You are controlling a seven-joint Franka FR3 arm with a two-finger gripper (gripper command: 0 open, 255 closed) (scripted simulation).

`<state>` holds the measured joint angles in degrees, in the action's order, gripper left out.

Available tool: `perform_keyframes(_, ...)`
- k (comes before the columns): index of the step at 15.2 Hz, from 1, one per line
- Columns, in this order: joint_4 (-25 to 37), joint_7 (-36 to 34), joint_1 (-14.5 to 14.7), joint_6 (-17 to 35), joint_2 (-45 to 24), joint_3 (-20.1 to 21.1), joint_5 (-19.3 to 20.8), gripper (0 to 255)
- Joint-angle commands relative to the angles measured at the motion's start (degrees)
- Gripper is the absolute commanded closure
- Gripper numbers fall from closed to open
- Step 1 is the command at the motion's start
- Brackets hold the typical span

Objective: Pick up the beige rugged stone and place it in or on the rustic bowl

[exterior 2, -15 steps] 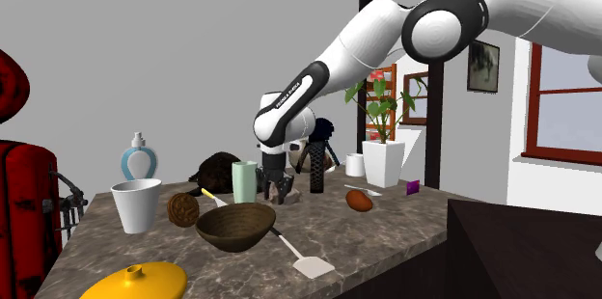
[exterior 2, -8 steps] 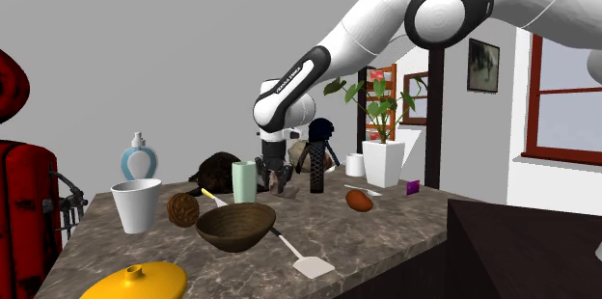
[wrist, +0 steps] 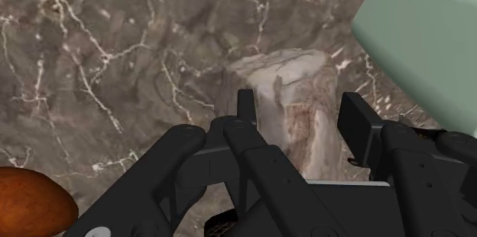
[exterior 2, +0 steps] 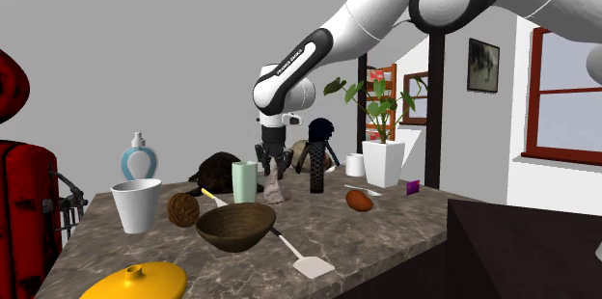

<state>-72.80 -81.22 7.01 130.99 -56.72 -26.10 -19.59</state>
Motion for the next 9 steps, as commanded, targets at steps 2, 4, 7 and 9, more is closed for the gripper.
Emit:
perform_keyframes(2, -0.8, 0.0, 0.5, -0.9, 1.8, -0.5, 0.3, 255)
perform_keyframes(4, -1.0, 0.0, 0.7, -1.8, 2.7, -0.7, 0.6, 255)
perform_keyframes(7, -1.0, -0.1, 0.9, -3.1, 4.1, -1.2, 1.0, 255)
perform_keyframes(9, -1.0, -0.1, 1.1, -4.0, 4.9, -1.4, 1.2, 255)
